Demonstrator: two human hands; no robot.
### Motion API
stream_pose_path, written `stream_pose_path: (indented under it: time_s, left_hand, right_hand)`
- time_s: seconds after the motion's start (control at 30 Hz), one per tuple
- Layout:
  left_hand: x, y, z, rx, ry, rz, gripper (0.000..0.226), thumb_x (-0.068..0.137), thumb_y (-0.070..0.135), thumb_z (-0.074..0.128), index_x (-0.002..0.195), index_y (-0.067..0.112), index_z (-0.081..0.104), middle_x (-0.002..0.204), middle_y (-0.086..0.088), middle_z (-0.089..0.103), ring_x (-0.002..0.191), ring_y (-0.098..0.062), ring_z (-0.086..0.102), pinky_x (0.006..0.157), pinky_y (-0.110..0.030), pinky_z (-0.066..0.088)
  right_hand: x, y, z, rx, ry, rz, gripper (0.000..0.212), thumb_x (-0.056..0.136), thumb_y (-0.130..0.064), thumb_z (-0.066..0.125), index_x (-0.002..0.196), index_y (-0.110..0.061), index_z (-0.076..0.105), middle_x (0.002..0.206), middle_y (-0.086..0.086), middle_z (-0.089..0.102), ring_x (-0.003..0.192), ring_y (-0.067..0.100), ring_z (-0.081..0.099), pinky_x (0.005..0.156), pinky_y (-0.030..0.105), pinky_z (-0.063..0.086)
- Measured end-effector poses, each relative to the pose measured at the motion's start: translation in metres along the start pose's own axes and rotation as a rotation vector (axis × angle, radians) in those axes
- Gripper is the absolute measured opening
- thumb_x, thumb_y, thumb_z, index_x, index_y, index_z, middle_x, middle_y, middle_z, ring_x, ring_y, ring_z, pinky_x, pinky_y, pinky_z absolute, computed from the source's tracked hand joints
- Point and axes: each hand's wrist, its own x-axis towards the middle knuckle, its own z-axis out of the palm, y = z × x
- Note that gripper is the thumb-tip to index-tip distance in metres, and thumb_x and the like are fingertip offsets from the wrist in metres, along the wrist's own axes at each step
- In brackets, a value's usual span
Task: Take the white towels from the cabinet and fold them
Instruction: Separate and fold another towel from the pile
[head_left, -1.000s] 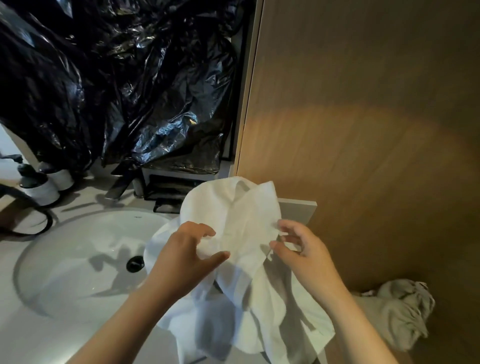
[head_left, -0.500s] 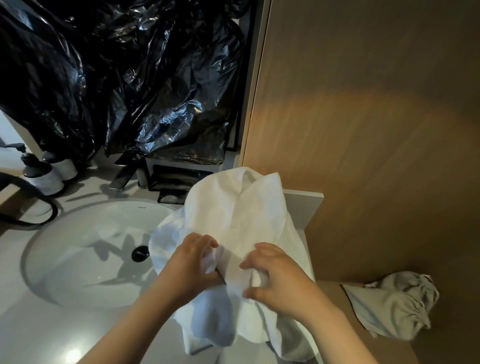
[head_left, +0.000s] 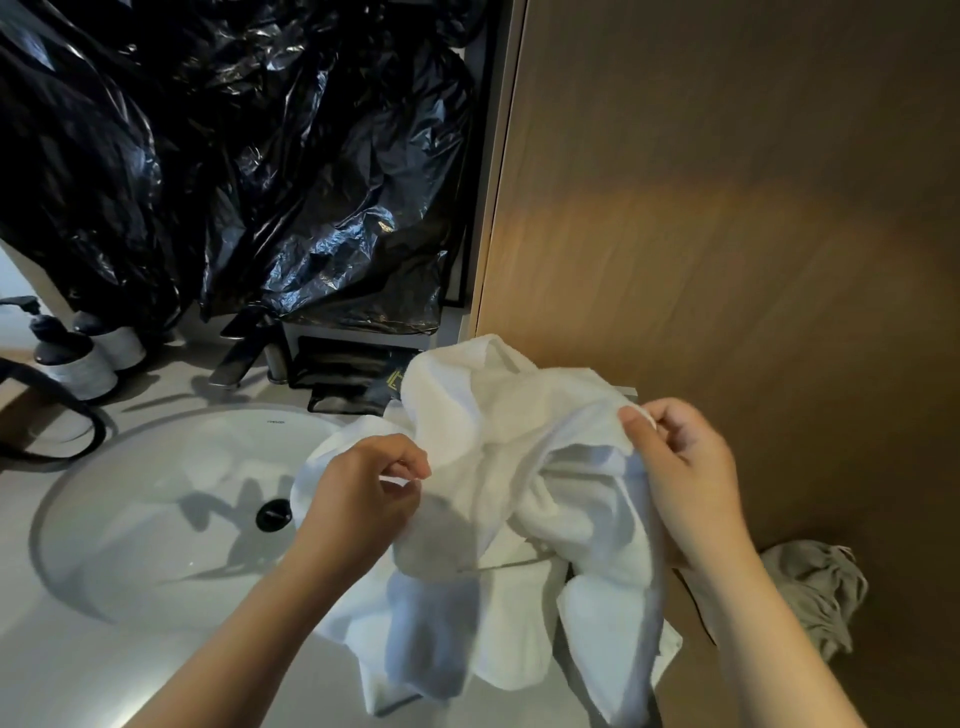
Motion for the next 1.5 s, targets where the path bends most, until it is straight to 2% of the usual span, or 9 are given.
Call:
stream_pose_path:
  time_s: [0.27, 0.37, 0.5, 0.7, 0.83, 1.0, 1.23, 1.37, 1.5]
  left_hand:
    - [-0.006, -0.002, 0.010, 0.044, -0.051, 0.023, 0.026, 0.082, -0.005, 0.062, 0.075, 0.019, 0.070, 0.098, 0.007, 0.064, 0.088, 0.000, 0.062, 0.076, -0.007, 0.048]
    - [-0.007, -0.005, 0.011, 0.135, -0.129, 0.103, 0.014, 0.082, 0.006, 0.071, 0.083, 0.020, 0.073, 0.108, 0.009, 0.060, 0.088, -0.004, 0.061, 0.079, -0.013, 0.050]
    - [-0.012, -0.009, 0.015, 0.252, -0.124, 0.241, 0.012, 0.075, 0.025, 0.081, 0.083, 0.030, 0.074, 0.121, 0.013, 0.049, 0.101, -0.007, 0.055, 0.075, -0.006, 0.035]
    - [-0.011, -0.006, 0.013, 0.328, -0.138, 0.383, 0.020, 0.067, 0.022, 0.085, 0.078, 0.032, 0.071, 0.092, 0.019, 0.057, 0.087, -0.014, 0.054, 0.075, -0.024, 0.042]
    - [-0.015, -0.010, 0.014, 0.364, -0.217, 0.262, 0.013, 0.077, 0.033, 0.078, 0.089, 0.029, 0.074, 0.113, 0.016, 0.059, 0.100, -0.011, 0.051, 0.081, -0.019, 0.036]
    - [-0.014, -0.016, 0.014, 0.333, -0.336, 0.106, 0.016, 0.080, 0.038, 0.075, 0.091, 0.028, 0.072, 0.123, 0.024, 0.050, 0.073, 0.006, 0.053, 0.074, -0.011, 0.042]
    - [-0.012, -0.017, 0.007, 0.181, -0.382, 0.018, 0.032, 0.073, 0.019, 0.083, 0.101, 0.023, 0.070, 0.124, 0.020, 0.054, 0.092, -0.004, 0.063, 0.087, -0.021, 0.052]
    - [-0.007, -0.012, 0.003, 0.100, -0.394, -0.004, 0.042, 0.071, 0.011, 0.085, 0.109, 0.017, 0.068, 0.124, 0.018, 0.055, 0.096, -0.003, 0.065, 0.088, -0.015, 0.052]
    - [-0.002, -0.008, -0.001, 0.091, -0.347, 0.049, 0.042, 0.068, 0.021, 0.088, 0.106, 0.022, 0.071, 0.133, 0.020, 0.049, 0.105, -0.001, 0.060, 0.093, -0.015, 0.048]
  right_hand:
    - [-0.011, 0.040, -0.001, -0.264, -0.304, 0.150, 0.024, 0.097, -0.032, 0.056, 0.078, -0.018, 0.059, 0.076, 0.011, 0.057, 0.070, 0.024, 0.054, 0.062, 0.030, 0.040]
    - [-0.018, 0.038, -0.004, -0.220, -0.360, 0.157, 0.009, 0.096, -0.026, 0.059, 0.093, -0.030, 0.066, 0.090, -0.012, 0.068, 0.087, 0.005, 0.063, 0.073, 0.020, 0.048]
    - [-0.024, 0.030, -0.008, -0.208, -0.381, 0.117, 0.025, 0.087, -0.031, 0.071, 0.110, -0.039, 0.065, 0.110, -0.023, 0.066, 0.108, -0.005, 0.058, 0.093, 0.020, 0.047]
    - [-0.039, 0.016, -0.005, -0.339, -0.416, -0.061, 0.033, 0.077, -0.025, 0.082, 0.101, -0.044, 0.068, 0.112, -0.031, 0.060, 0.114, -0.010, 0.048, 0.096, 0.013, 0.039]
    - [-0.045, 0.023, 0.003, -0.616, -0.540, -0.087, 0.038, 0.080, -0.037, 0.077, 0.114, -0.045, 0.062, 0.130, -0.032, 0.041, 0.127, -0.006, 0.031, 0.114, 0.024, 0.025]
    - [-0.052, 0.045, 0.006, -0.668, -0.594, -0.014, 0.062, 0.082, -0.033, 0.074, 0.138, -0.041, 0.046, 0.159, -0.018, 0.008, 0.149, 0.007, -0.001, 0.121, 0.027, 0.011]
    - [-0.048, 0.053, -0.009, -0.476, -0.395, -0.110, 0.009, 0.083, -0.045, 0.069, 0.089, -0.039, 0.074, 0.116, -0.031, 0.057, 0.113, -0.007, 0.049, 0.091, 0.013, 0.041]
    - [-0.039, 0.041, -0.010, -0.291, -0.278, -0.115, 0.028, 0.081, -0.053, 0.061, 0.083, -0.032, 0.079, 0.102, -0.022, 0.067, 0.104, 0.002, 0.060, 0.088, 0.020, 0.046]
    - [-0.027, 0.026, -0.010, -0.177, -0.173, -0.164, 0.035, 0.088, -0.037, 0.065, 0.072, -0.007, 0.073, 0.078, -0.004, 0.067, 0.079, 0.013, 0.063, 0.072, 0.032, 0.051]
